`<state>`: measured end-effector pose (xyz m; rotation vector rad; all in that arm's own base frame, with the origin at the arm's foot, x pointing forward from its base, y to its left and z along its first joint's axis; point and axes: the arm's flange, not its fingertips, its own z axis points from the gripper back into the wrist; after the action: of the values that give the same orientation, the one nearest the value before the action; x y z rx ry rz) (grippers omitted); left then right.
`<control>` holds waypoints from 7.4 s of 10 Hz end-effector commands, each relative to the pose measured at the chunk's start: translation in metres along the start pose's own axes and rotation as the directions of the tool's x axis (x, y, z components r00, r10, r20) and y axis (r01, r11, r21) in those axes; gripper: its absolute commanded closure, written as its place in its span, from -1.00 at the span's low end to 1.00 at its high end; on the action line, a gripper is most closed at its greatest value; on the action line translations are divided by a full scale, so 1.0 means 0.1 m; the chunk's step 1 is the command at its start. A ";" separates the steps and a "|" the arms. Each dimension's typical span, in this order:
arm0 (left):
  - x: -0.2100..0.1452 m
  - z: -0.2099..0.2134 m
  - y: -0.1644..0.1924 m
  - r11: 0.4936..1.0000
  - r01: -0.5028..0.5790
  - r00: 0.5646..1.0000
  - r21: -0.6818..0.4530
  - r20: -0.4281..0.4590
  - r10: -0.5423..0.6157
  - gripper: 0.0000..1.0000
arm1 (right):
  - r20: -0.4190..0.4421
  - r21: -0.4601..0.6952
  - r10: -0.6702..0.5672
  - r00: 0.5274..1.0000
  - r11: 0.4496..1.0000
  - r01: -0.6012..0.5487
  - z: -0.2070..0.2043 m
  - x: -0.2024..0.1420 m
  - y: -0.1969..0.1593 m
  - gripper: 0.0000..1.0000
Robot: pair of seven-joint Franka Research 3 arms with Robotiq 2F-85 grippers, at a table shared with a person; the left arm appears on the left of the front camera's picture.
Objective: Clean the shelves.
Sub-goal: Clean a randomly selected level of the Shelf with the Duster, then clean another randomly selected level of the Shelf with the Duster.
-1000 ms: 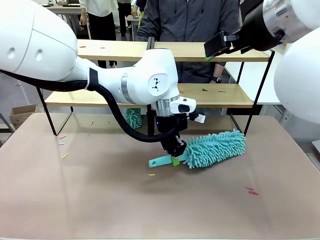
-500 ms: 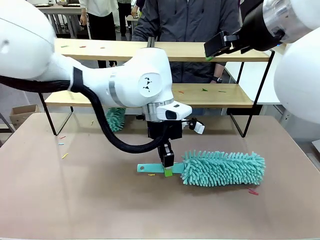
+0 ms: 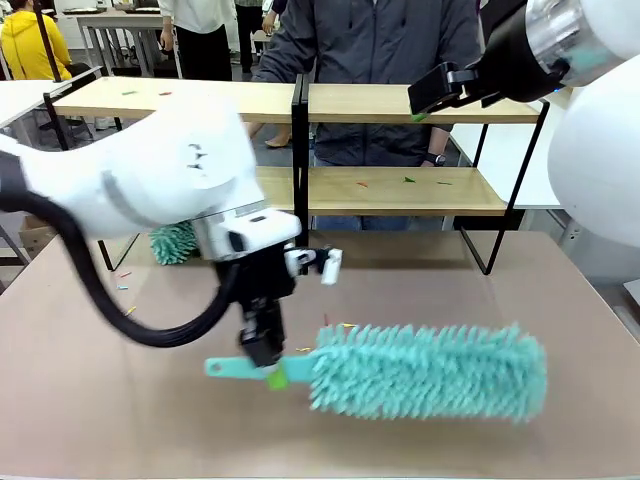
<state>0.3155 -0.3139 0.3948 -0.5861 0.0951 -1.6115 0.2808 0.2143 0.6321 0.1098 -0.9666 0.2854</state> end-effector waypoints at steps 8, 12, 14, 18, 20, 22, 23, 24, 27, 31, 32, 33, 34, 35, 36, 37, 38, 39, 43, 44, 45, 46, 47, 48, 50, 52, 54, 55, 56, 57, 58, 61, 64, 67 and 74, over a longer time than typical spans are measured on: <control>-0.47 -0.04 -0.22 0.998 0.057 0.998 -0.039 0.034 -0.056 0.74 | 0.002 -0.002 0.001 1.000 1.000 -0.001 0.00 0.00 0.00 -1.00; -0.39 -0.03 -0.24 0.998 0.054 0.996 -0.024 0.065 -0.053 0.74 | 0.002 -0.002 0.001 1.000 1.000 -0.001 0.00 0.00 0.00 -1.00; -0.11 0.04 -0.29 0.999 0.025 0.981 0.027 0.194 -0.030 0.74 | 0.002 -0.002 0.001 1.000 1.000 -0.001 0.00 0.00 0.00 -1.00; 0.01 0.01 -0.16 1.000 0.000 0.988 0.008 0.155 -0.001 0.74 | 0.002 -0.002 0.001 1.000 1.000 -0.001 0.00 0.00 0.00 -1.00; -0.23 0.26 -0.14 1.000 -0.022 0.977 0.012 0.214 0.019 0.74 | 0.002 -0.002 0.001 1.000 1.000 -0.001 0.00 0.00 0.00 -1.00; -0.54 0.48 -0.13 0.999 -0.042 0.971 -0.001 0.237 0.042 0.74 | 0.002 -0.002 0.001 1.000 1.000 -0.001 0.00 0.00 0.00 -1.00; -0.63 0.52 -0.13 0.998 -0.060 0.966 0.009 0.253 0.055 0.74 | 0.002 -0.002 0.001 1.000 1.000 -0.001 0.00 0.00 0.00 -1.00; -0.73 0.57 -0.13 0.997 -0.075 0.963 0.023 0.260 0.067 0.74 | 0.002 -0.002 0.001 1.000 1.000 -0.001 0.00 0.00 0.00 -1.00; -0.97 0.71 -0.11 0.995 -0.093 0.970 0.032 0.227 0.083 0.74 | 0.002 -0.002 0.001 1.000 1.000 -0.001 0.00 0.00 0.00 -1.00; -1.37 1.14 -0.16 0.968 -0.230 0.928 0.098 0.323 0.188 0.74 | 0.002 -0.002 0.001 1.000 1.000 -0.001 0.00 0.00 0.00 -1.00; -1.66 1.35 -0.26 0.943 -0.309 0.885 0.122 0.401 0.238 0.74 | 0.002 -0.002 0.001 1.000 1.000 -0.001 0.00 0.00 0.00 -1.00; -1.95 1.54 -0.41 0.935 -0.331 0.846 0.124 0.478 0.236 0.74 | 0.002 -0.002 0.001 1.000 1.000 -0.001 0.00 0.00 0.00 -1.00; -2.28 1.70 -0.60 0.943 -0.310 0.805 0.120 0.562 0.193 0.74 | 0.002 -0.002 0.001 1.000 1.000 -0.001 0.00 0.00 0.00 -1.00; -2.58 1.80 -0.77 0.949 -0.290 0.747 0.121 0.648 0.145 0.74 | 0.002 -0.002 0.001 1.000 1.000 -0.001 0.00 0.00 0.00 -1.00; -2.88 1.90 -0.92 0.941 -0.316 0.654 0.123 0.746 0.122 0.74 | 0.002 -0.002 0.001 1.000 1.000 -0.001 0.00 0.00 0.00 -1.00; -3.14 1.96 -1.08 0.918 -0.378 0.575 0.122 0.808 0.129 0.74 | 0.002 -0.002 0.001 1.000 1.000 -0.001 0.00 0.00 0.00 -1.00; -3.42 2.05 -1.23 0.911 -0.398 0.511 0.104 0.850 0.126 0.74 | 0.002 -0.002 0.001 1.000 1.000 -0.001 0.00 0.00 0.00 -1.00; -3.76 2.18 -1.35 0.896 -0.440 0.408 0.063 0.902 0.137 0.74 | 0.002 -0.002 0.001 1.000 1.000 -0.001 0.00 0.00 0.00 -1.00; -4.72 2.40 -1.40 0.796 -0.586 0.053 -0.151 0.973 0.224 1.00 | 0.002 -0.002 0.001 1.000 1.000 -0.001 0.00 0.00 0.00 -1.00; -4.79 2.39 -1.35 0.789 -0.591 0.000 -0.166 0.979 0.206 1.00 | 0.002 -0.002 0.001 1.000 1.000 -0.001 0.00 0.00 0.00 -1.00; -4.85 2.40 -1.29 0.752 -0.616 -0.113 -0.233 0.972 0.208 1.00 | 0.002 -0.002 0.001 1.000 1.000 -0.001 0.00 0.00 0.00 -1.00; -4.87 2.32 -1.42 0.779 -0.608 0.060 -0.153 0.970 0.237 1.00 | 0.002 -0.002 0.001 1.000 1.000 -0.001 0.00 0.00 0.00 -1.00; -4.87 2.32 -1.42 0.779 -0.608 0.060 -0.153 0.970 0.237 1.00 | 0.002 -0.002 0.001 1.000 1.000 -0.001 0.00 0.00 0.00 -1.00; -4.87 2.32 -1.42 0.779 -0.608 0.060 -0.153 0.970 0.237 1.00 | 0.002 -0.002 0.001 1.000 1.000 -0.001 0.00 0.00 0.00 -1.00; -4.87 2.32 -1.42 0.779 -0.608 0.060 -0.153 0.970 0.237 1.00 | 0.002 -0.002 0.001 1.000 1.000 -0.001 0.00 0.00 0.00 -1.00; -4.87 2.32 -1.42 0.779 -0.608 0.060 -0.153 0.970 0.237 1.00 | 0.002 -0.002 0.001 1.000 1.000 -0.001 0.00 0.00 0.00 -1.00; -4.87 2.32 -1.42 0.779 -0.608 0.060 -0.153 0.970 0.237 1.00 | 0.002 -0.002 0.001 1.000 1.000 -0.001 0.00 0.00 0.00 -1.00; -4.87 2.32 -1.42 0.779 -0.608 0.060 -0.153 0.970 0.237 1.00 | 0.002 -0.002 0.001 1.000 1.000 -0.001 0.00 0.00 0.00 -1.00; -4.87 2.32 -1.42 0.779 -0.608 0.060 -0.153 0.970 0.237 1.00 | 0.002 -0.002 0.001 1.000 1.000 -0.001 0.00 0.00 0.00 -1.00; -4.87 2.32 -1.42 0.779 -0.608 0.060 -0.153 0.970 0.237 1.00 | 0.002 -0.002 0.001 1.000 1.000 -0.001 0.00 0.00 0.00 -1.00; -4.87 2.32 -1.42 0.779 -0.608 0.060 -0.153 0.970 0.237 1.00 | 0.002 -0.002 0.001 1.000 1.000 -0.001 0.00 0.00 0.00 -1.00; -4.49 2.37 -1.54 0.785 -0.606 0.122 -0.129 0.960 0.253 0.74 | 0.002 -0.002 0.001 1.000 1.000 -0.001 0.00 0.00 0.00 -1.00; -3.41 1.96 -1.66 0.815 -0.580 0.430 0.010 0.853 0.296 0.74 | 0.002 -0.002 0.001 1.000 1.000 -0.001 0.00 0.00 0.00 -1.00; -3.42 1.94 -1.59 0.804 -0.594 0.438 0.009 0.842 0.314 0.74 | 0.002 -0.002 0.001 1.000 1.000 -0.001 0.00 0.00 0.00 -1.00; -5.86 1.97 -2.29 0.510 -0.731 -0.381 -0.453 0.892 0.244 0.74 | 0.002 -0.002 0.001 1.000 1.000 -0.001 0.00 0.00 0.00 -1.00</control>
<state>0.1855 0.3305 0.4665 -1.0077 -0.8682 0.1609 0.2809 0.2141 0.6321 0.1100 -0.9663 0.2849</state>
